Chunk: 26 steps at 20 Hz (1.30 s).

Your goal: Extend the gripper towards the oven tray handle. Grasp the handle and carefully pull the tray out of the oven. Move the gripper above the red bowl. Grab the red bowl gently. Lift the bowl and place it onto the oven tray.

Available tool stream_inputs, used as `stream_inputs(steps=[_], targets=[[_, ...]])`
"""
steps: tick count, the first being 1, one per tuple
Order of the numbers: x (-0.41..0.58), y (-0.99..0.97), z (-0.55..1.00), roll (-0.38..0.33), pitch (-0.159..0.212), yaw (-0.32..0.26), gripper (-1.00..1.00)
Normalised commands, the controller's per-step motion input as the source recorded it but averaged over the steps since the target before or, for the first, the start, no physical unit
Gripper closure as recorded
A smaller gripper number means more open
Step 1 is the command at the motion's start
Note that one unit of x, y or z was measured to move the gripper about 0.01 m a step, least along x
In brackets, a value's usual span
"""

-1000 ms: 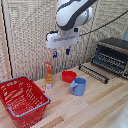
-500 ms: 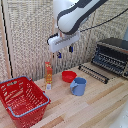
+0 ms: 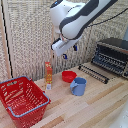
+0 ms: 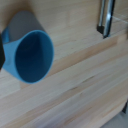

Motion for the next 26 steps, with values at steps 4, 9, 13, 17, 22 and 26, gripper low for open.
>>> stream_inputs(steps=[4, 9, 13, 17, 22, 26], targets=[[0.001, -0.61, -0.04, -0.26, -0.062, 0.074, -1.0], [0.033, -0.67, -0.08, -0.249, -0.061, 0.055, -1.0], [0.031, -0.65, -0.2, -0.262, -0.029, 0.046, -1.0], [0.025, -0.59, -0.29, -0.284, -0.003, 0.037, -1.0], [0.0, -0.64, -0.3, -0.266, -0.015, 0.021, -1.0], [-0.026, -0.75, -0.19, -0.228, -0.035, 0.012, -1.0]])
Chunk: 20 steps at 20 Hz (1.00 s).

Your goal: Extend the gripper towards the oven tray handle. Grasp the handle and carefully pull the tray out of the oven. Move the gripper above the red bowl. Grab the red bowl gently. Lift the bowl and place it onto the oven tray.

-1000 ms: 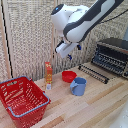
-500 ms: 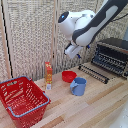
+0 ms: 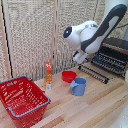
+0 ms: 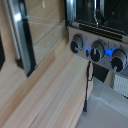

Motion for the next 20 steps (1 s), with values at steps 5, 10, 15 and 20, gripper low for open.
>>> stream_inputs(steps=[5, 10, 15, 20], targets=[[-0.014, -0.77, -0.1, -0.158, -0.023, 0.033, -1.0], [0.041, -0.72, -0.11, -0.067, -0.002, 0.07, -1.0], [0.047, -0.8, -0.06, -0.054, 0.0, 0.069, -1.0], [0.07, -0.79, -0.06, -0.061, 0.0, 0.064, -1.0]])
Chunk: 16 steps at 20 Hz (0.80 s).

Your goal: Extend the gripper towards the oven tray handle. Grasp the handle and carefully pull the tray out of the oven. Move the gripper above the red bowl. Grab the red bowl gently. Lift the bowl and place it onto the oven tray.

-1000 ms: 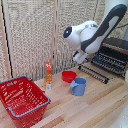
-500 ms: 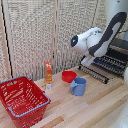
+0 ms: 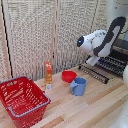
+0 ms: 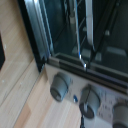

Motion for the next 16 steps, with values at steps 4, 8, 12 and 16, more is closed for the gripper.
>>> stream_inputs(steps=[4, 8, 12, 16], targets=[[0.142, -0.62, -0.09, -0.049, 0.0, 0.048, -1.0], [0.151, -0.48, -0.07, -0.017, 0.023, 0.024, -1.0], [0.165, -0.32, -0.09, -0.013, 0.057, 0.011, -1.0], [0.061, -0.23, -0.06, -0.005, 0.031, 0.025, 1.0]])
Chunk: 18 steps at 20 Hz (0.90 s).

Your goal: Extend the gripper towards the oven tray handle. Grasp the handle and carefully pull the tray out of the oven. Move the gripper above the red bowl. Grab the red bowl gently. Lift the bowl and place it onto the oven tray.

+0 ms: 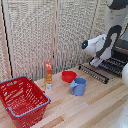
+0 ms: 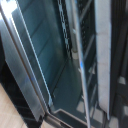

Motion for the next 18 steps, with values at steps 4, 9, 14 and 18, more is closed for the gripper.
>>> stream_inputs(steps=[4, 9, 14, 18], targets=[[0.001, -0.14, -0.01, 0.0, 0.001, 0.025, 1.0], [0.0, -0.15, 0.0, 0.0, -0.002, 0.006, 1.0], [-0.006, -0.06, 0.0, 0.001, 0.001, 0.027, 1.0], [-0.013, 0.09, 0.0, 0.096, 0.035, 0.021, 1.0]])
